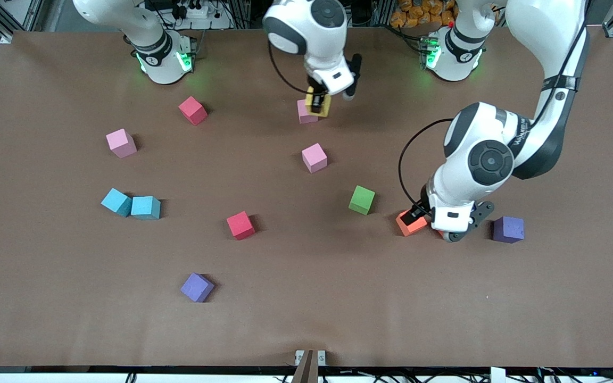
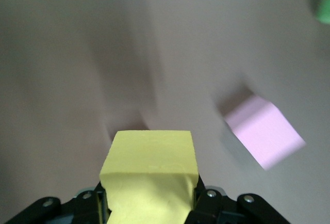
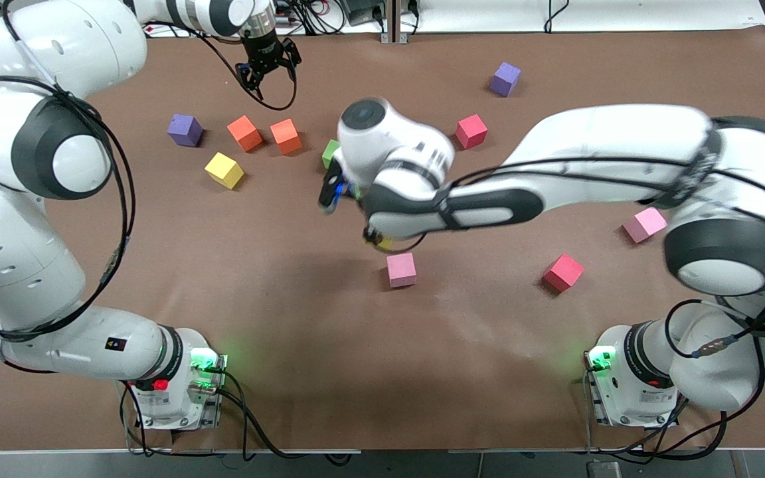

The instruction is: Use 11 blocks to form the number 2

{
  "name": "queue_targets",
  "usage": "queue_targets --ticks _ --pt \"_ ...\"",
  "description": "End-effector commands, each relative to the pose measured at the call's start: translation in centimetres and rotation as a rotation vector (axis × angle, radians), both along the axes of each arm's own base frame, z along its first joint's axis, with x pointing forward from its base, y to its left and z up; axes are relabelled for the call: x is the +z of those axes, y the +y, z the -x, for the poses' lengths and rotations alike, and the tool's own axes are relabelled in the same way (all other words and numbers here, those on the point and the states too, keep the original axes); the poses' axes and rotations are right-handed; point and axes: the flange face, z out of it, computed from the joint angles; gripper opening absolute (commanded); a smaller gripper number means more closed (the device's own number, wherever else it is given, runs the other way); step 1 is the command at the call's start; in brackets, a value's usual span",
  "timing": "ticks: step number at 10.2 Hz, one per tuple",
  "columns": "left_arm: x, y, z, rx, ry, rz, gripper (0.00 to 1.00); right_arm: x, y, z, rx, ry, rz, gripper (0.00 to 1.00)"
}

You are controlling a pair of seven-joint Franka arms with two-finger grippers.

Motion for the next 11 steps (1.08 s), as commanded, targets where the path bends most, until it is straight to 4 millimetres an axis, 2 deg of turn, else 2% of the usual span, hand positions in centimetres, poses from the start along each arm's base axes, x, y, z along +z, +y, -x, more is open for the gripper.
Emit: queue_targets --ticks 1,3,5,11 --pt "1.6 1.7 -1.5 0.002 -0.023 -0.012 1.0 -4.2 2.3 0.5 0.151 -0.017 -0.022 0.0" --pt "1.7 4.7 -2.4 0.035 -0.022 0.001 1.0 -5.8 2.6 1.3 0.216 0.0 -0.014 0.0" --pt "1.6 6.0 -2.8 0.051 -0.021 -0.001 1.0 -7.2 3.0 3.5 0.24 0.016 0.01 0.0" --pt "2.1 6.1 -2.6 0.053 -0.015 0.001 1.0 -8.8 2.0 4.2 0.225 0.033 0.043 0.0"
